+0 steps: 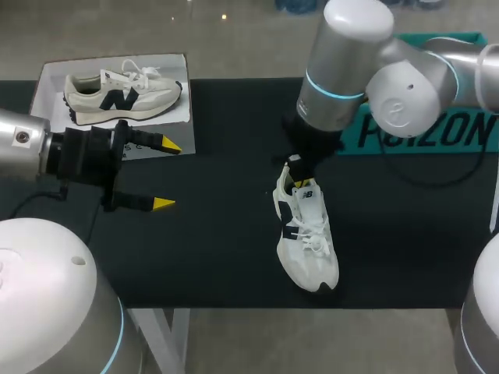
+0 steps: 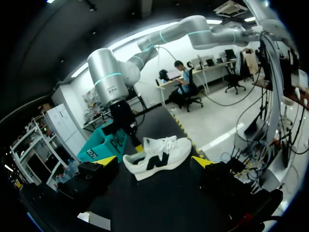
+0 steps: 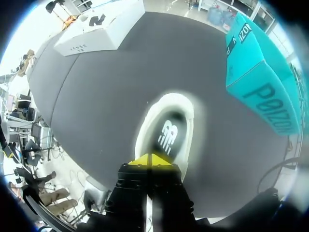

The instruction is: Take the shoe out of the shoebox, open the shoe tongue, remove and reinsert the insole, then place the shoe into the shoebox

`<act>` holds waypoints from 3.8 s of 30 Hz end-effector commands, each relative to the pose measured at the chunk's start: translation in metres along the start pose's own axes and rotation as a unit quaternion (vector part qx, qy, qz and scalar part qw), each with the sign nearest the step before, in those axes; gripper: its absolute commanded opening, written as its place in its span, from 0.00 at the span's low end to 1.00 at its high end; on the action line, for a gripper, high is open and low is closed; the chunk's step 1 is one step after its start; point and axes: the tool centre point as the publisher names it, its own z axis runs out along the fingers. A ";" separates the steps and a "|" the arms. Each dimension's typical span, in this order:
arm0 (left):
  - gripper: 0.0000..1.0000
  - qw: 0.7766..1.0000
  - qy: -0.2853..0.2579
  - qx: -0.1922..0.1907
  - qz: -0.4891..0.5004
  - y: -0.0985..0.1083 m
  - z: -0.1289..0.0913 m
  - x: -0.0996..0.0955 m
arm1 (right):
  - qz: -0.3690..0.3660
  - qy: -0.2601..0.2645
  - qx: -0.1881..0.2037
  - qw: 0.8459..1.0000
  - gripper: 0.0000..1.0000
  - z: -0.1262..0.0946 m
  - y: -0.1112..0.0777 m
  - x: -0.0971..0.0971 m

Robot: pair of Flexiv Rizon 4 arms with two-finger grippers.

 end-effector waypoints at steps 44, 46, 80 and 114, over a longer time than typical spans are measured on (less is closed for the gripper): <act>1.00 1.000 0.001 -0.001 0.000 0.000 0.000 0.000 | -0.003 -0.036 0.024 0.999 0.00 0.037 0.017 -0.013; 1.00 1.000 0.001 -0.001 0.000 0.000 0.000 0.000 | 0.001 -0.033 0.033 0.999 0.00 0.044 0.016 -0.014; 1.00 1.000 0.001 -0.001 0.000 0.000 0.000 0.000 | 0.035 -0.040 0.044 0.998 0.00 0.023 -0.016 -0.018; 1.00 1.000 0.001 -0.001 0.000 0.000 0.000 0.000 | 0.031 -0.012 0.078 0.996 0.48 0.040 -0.012 -0.007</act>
